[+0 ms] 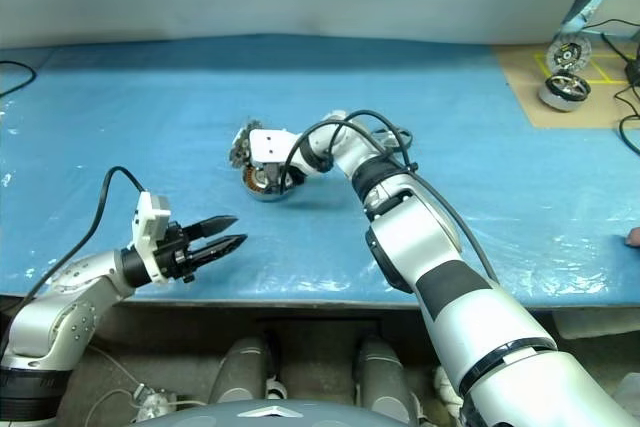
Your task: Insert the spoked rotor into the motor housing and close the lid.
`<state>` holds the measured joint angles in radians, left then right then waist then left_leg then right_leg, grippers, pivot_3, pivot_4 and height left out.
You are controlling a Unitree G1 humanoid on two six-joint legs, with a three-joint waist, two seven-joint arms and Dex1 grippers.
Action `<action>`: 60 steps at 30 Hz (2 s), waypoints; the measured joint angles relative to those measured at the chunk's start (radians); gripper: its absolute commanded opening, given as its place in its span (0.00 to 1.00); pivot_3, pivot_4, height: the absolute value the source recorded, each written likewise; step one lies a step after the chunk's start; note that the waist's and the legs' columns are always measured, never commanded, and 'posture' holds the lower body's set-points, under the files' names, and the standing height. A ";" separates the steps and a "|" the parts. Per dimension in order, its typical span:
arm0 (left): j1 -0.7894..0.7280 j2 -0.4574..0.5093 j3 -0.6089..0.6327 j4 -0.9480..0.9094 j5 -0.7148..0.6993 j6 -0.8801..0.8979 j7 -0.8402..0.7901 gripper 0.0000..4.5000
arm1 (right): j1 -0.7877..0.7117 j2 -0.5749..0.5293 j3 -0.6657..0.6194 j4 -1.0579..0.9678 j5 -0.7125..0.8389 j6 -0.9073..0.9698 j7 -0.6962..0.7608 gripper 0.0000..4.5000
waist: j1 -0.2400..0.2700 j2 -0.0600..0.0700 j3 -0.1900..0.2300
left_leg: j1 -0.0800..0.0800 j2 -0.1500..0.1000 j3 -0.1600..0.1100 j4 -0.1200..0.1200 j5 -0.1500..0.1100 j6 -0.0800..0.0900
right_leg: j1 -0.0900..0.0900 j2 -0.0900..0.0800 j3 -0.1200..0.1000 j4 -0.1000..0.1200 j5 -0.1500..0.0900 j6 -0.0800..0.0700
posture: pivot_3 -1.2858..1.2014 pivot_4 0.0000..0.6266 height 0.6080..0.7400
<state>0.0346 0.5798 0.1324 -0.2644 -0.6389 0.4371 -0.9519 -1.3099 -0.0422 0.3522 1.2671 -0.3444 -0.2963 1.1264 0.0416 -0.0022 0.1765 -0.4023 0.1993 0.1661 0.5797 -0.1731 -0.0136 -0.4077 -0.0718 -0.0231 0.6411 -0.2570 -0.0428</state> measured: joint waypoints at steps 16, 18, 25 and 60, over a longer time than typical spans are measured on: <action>0.003 0.001 0.000 -0.001 -0.001 0.005 0.000 0.56 | 0.007 0.005 0.033 0.006 -0.045 -0.018 -0.070 0.72 | 0.000 0.000 0.000 | 0.001 0.000 0.001 0.000 0.000 0.000 | 0.001 0.000 0.000 0.000 0.000 0.000 | 0.52 0.24 1.00; 0.004 0.001 0.000 -0.001 -0.001 0.006 -0.001 0.56 | 0.007 0.005 0.033 0.012 -0.045 -0.013 -0.061 0.86 | 0.000 0.000 0.000 | 0.000 0.000 0.001 0.000 0.000 0.000 | 0.000 0.000 0.000 0.000 0.000 0.000 | 0.52 0.24 1.00; 0.004 0.002 -0.008 -0.001 0.001 0.006 -0.004 0.56 | 0.007 0.004 0.011 0.013 -0.035 0.002 -0.038 0.86 | 0.000 0.000 0.000 | 0.000 0.001 0.001 0.000 0.000 0.000 | 0.000 0.000 0.000 0.000 0.000 0.000 | 0.52 0.24 1.00; -0.047 -0.029 -0.066 0.059 0.048 -0.022 -0.028 0.56 | 0.134 -0.101 0.053 -0.266 -0.036 0.257 0.067 0.37 | 0.016 0.000 0.000 | 0.002 0.001 0.003 0.000 0.000 0.000 | 0.003 0.000 0.000 0.000 0.000 0.000 | 0.52 0.24 1.00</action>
<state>-0.0129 0.5512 0.0666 -0.2056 -0.5909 0.4150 -0.9800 -1.1756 -0.1435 0.4049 1.0009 -0.3800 -0.0395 1.1932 0.0573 -0.0023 0.1764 -0.4001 0.2000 0.1691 0.5798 -0.1731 -0.0135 -0.4052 -0.0722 -0.0227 0.6410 -0.2572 -0.0431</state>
